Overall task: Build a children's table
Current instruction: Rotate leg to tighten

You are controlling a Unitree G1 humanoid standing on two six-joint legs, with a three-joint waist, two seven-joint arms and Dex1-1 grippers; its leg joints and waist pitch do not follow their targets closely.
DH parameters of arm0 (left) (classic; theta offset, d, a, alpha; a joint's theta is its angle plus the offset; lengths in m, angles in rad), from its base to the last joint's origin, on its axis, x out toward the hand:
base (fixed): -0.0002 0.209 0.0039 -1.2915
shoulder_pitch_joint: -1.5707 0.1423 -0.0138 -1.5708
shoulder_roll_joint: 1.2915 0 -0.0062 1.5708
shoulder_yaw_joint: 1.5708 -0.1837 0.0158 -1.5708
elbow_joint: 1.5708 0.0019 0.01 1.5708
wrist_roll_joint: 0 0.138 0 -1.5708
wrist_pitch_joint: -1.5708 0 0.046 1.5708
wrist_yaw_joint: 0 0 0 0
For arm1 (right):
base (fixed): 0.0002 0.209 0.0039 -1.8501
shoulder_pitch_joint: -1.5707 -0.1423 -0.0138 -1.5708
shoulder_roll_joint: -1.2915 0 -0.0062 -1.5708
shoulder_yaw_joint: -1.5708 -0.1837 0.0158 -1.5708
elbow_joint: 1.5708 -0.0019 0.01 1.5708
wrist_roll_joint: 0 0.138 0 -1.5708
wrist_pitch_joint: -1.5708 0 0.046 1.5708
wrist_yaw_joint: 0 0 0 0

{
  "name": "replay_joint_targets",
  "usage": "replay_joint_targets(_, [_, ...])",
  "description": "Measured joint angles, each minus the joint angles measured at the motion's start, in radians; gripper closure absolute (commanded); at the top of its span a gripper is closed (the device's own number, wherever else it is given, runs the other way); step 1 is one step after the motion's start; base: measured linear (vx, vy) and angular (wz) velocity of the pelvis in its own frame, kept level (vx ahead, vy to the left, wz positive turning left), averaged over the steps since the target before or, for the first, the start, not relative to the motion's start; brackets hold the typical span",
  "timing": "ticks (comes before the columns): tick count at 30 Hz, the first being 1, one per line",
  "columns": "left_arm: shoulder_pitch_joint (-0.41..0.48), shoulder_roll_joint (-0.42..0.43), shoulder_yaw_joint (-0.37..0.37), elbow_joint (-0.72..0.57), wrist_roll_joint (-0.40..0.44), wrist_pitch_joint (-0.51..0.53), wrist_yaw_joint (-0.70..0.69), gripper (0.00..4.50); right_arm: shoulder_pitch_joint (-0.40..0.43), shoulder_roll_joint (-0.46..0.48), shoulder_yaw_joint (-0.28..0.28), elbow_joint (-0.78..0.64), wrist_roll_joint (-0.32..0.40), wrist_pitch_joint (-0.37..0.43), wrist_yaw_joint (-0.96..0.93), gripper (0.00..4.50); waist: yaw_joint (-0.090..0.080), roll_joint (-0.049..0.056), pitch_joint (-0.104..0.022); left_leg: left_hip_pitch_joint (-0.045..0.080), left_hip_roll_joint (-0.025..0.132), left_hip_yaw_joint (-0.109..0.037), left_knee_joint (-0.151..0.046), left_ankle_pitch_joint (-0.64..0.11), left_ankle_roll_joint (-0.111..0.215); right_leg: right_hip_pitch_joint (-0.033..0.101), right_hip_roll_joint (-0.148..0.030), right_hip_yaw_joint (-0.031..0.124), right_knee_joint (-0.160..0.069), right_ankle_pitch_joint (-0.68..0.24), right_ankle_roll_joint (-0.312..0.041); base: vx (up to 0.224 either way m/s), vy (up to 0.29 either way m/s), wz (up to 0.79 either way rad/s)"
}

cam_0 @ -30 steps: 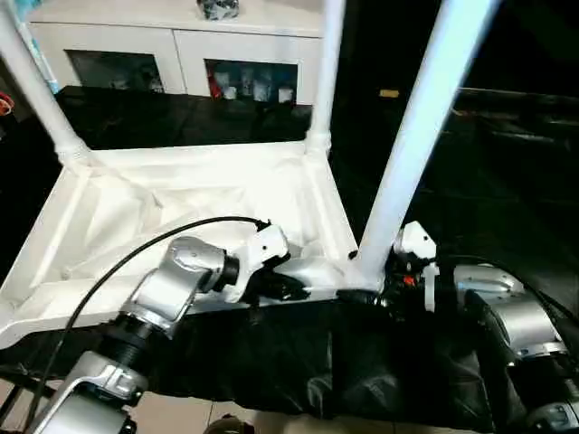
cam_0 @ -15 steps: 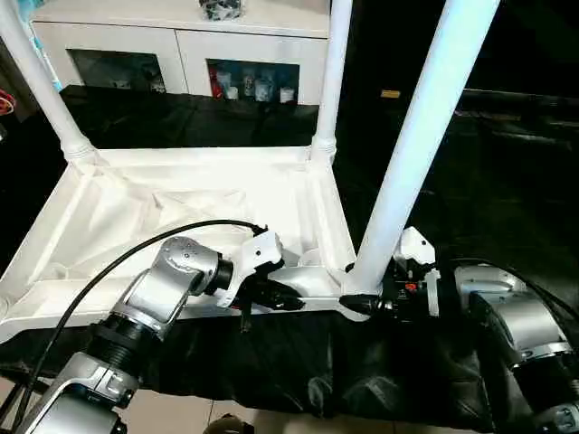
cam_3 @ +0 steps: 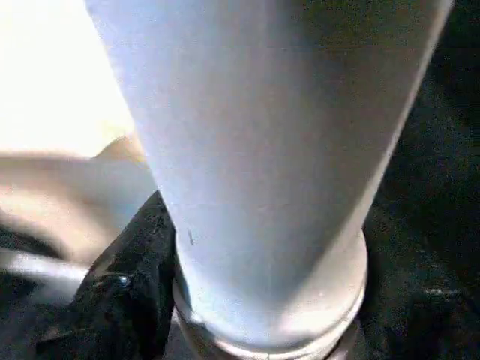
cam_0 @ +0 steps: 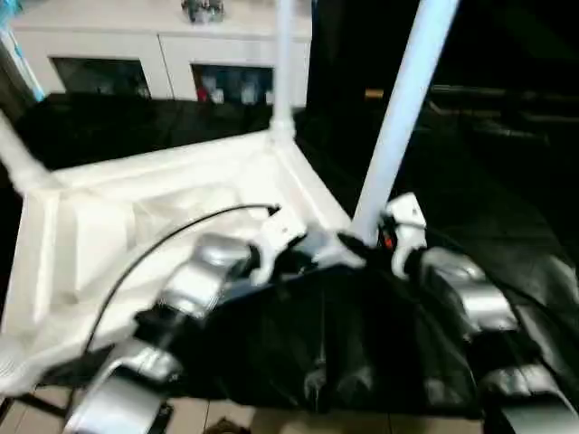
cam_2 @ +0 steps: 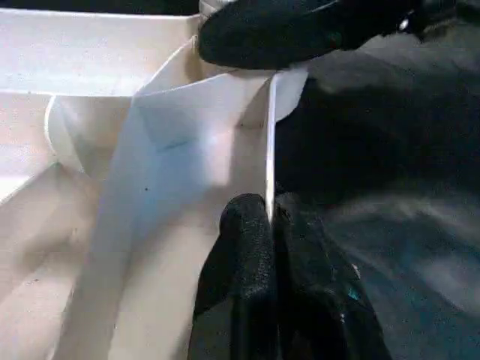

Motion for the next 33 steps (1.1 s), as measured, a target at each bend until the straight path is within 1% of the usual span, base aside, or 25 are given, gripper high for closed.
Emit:
replay_joint_targets(1, [-0.005,-0.011,0.001,0.009,0.003,0.0,0.018,4.5,-0.007,0.003,-0.003,0.014,-0.003,-0.006,-0.017,1.4,0.001,0.0,0.0,0.0,0.0,0.0,0.0,0.0,0.0,0.0,0.0,0.0,0.0,0.0,0.0,0.0,0.0,0.0])
replay_joint_targets(3, [-0.013,-0.024,0.004,0.022,0.007,-0.001,0.035,4.5,-0.019,0.012,-0.009,0.039,-0.014,-0.024,-0.041,1.06,0.004,0.0,0.0,0.0,0.0,0.0,0.0,0.0,0.0,0.001,0.0,0.0,-0.001,0.0,0.0,0.0,0.0,0.0])
replay_joint_targets(5, [-0.018,-0.026,0.005,0.029,0.009,-0.003,0.042,4.5,-0.031,0.019,-0.009,0.055,-0.021,-0.027,-0.046,0.97,0.002,0.0,0.0,0.0,0.0,0.0,0.0,0.0,0.0,0.0,0.0,0.0,-0.001,0.0,0.0,0.0,0.0,0.0])
replay_joint_targets(8, [-0.018,-0.026,0.005,0.029,0.014,-0.007,0.043,4.5,-0.032,0.023,-0.009,0.065,-0.023,-0.04,-0.045,0.57,0.002,0.0,0.0,0.0,0.0,0.0,0.0,0.0,0.0,0.0,0.0,0.0,-0.002,0.0,0.0,0.0,0.0,0.0])
replay_joint_targets(10, [-0.018,-0.026,0.004,0.03,0.016,-0.01,0.041,4.5,-0.032,0.025,-0.009,0.065,-0.023,-0.043,-0.039,0.5,0.002,0.0,0.0,0.0,0.0,0.0,0.0,0.0,0.0,0.0,0.0,0.0,-0.002,0.0,0.0,0.0,0.0,0.0])
replay_joint_targets(11, [-0.018,-0.024,0.003,0.033,0.016,-0.017,0.04,4.5,-0.032,0.027,-0.009,0.069,-0.023,-0.048,-0.036,0.27,0.002,0.0,0.0,0.0,0.0,0.0,0.0,0.0,0.0,0.0,0.0,0.0,-0.002,0.0,0.0,0.0,0.0,0.0])
replay_joint_targets(12, [-0.018,-0.023,0.002,0.034,0.017,-0.022,0.038,4.5,-0.032,0.026,-0.009,0.071,-0.023,-0.053,-0.03,0.27,0.002,0.0,0.0,0.0,0.0,0.0,0.0,0.0,0.0,0.0,0.0,0.0,-0.002,0.0,0.0,0.0,0.0,0.0])
replay_joint_targets(15, [-0.017,-0.013,-0.006,0.038,0.02,-0.048,0.023,4.5,-0.032,0.018,-0.008,0.078,-0.022,-0.069,0.009,0.04,0.002,0.0,0.0,0.0,0.0,0.0,0.0,0.0,0.0,0.0,0.0,0.0,-0.001,0.0,0.0,0.0,0.0,0.0])
replay_joint_targets(18, [-0.016,0.004,-0.013,0.034,0.02,-0.064,-0.007,4.5,-0.023,-0.001,-0.001,0.063,-0.021,-0.066,0.065,0.04,0.002,0.001,0.0,0.0,0.0,0.0,-0.002,0.0,0.0,-0.001,0.0,0.0,-0.002,0.0,0.0,0.0,0.0,0.0])
replay_joint_targets(19, [-0.012,0.012,-0.016,0.026,0.02,-0.065,-0.022,4.5,-0.012,-0.02,0.004,0.045,-0.02,-0.065,0.088,0.04,0.002,0.001,0.0,-0.001,0.0,0.0,-0.002,0.0,0.0,-0.001,0.0,-0.001,-0.002,0.0,0.0,0.0,0.0,0.0])
replay_joint_targets(20, [-0.002,0.031,-0.021,0.009,0.015,-0.077,-0.061,4.5,0.018,-0.055,0.022,0.004,-0.012,-0.066,0.15,0.04,0.003,0.001,0.0,-0.001,0.0,0.0,-0.002,0.0,0.0,-0.001,0.0,-0.001,-0.002,0.0,0.001,0.0,0.0,0.0])
replay_joint_targets(22, [0.006,0.05,-0.021,-0.003,0.013,-0.086,-0.098,4.5,0.038,-0.079,0.033,-0.023,-0.007,-0.067,0.212,0.04,0.003,0.001,0.0,-0.001,0.0,0.0,-0.002,0.0,0.0,-0.002,0.0,-0.001,-0.002,-0.001,0.001,0.0,0.0,0.0])
replay_joint_targets(25, [0.034,0.096,-0.024,-0.047,-0.013,-0.101,-0.191,4.5,0.089,-0.148,0.06,-0.104,0.019,-0.063,0.351,0.04,0.007,0.001,0.0,-0.003,0.0,0.0,-0.002,0.0,0.0,-0.003,0.0,-0.001,-0.002,-0.001,0.001,0.0,0.0,0.0])
replay_joint_targets(28, [0.046,0.124,-0.027,-0.063,-0.028,-0.115,-0.248,4.5,0.108,-0.174,0.073,-0.141,0.033,-0.055,0.426,0.04,0.008,0.002,0.001,-0.003,0.0,0.0,-0.002,0.0,0.0,-0.003,0.0,-0.001,-0.002,-0.001,0.001,0.0,0.0,0.0])
replay_joint_targets(33, [0.079,0.173,-0.044,-0.115,-0.06,-0.115,-0.365,4.5,0.167,-0.264,0.119,-0.26,0.063,-0.017,0.586,0.04,0.027,0.003,0.001,-0.003,0.001,0.0,-0.002,0.0,0.0,-0.003,0.0,-0.001,-0.002,-0.001,0.001,0.0,0.0,0.0])
